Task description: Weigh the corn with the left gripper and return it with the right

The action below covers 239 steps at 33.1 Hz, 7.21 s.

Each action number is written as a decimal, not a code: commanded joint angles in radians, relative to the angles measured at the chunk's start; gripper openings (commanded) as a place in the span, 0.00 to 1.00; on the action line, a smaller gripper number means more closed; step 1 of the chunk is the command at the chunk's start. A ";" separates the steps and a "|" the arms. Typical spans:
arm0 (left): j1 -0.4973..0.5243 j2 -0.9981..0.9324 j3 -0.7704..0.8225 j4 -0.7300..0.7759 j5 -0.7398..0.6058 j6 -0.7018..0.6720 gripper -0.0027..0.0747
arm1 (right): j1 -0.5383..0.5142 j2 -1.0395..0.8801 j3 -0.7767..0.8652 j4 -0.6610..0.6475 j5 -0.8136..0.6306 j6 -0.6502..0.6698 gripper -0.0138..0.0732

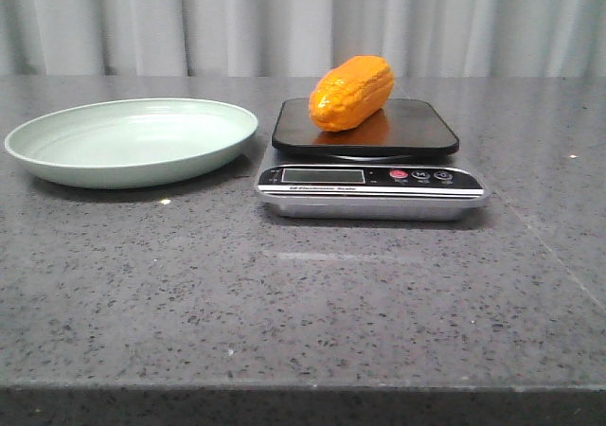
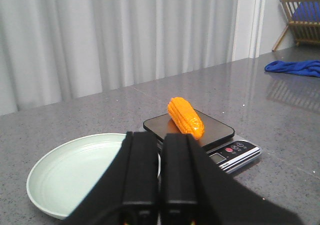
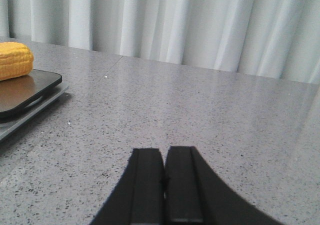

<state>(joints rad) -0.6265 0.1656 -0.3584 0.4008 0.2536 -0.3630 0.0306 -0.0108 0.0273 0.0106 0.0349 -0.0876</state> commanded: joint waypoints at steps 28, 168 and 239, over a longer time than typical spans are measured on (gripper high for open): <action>-0.006 -0.083 0.046 0.042 -0.219 0.000 0.20 | -0.003 0.263 -0.487 0.105 0.193 0.123 0.32; -0.006 -0.090 0.046 0.044 -0.215 0.000 0.20 | 0.392 1.545 -1.679 0.228 0.921 0.088 0.84; 0.003 -0.088 0.079 0.041 -0.210 0.000 0.20 | 0.385 0.189 -0.315 0.350 -0.068 -0.158 0.35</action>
<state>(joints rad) -0.6265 0.0644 -0.2698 0.4439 0.1142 -0.3630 0.4225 0.1689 -0.2625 0.3593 0.0462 -0.2369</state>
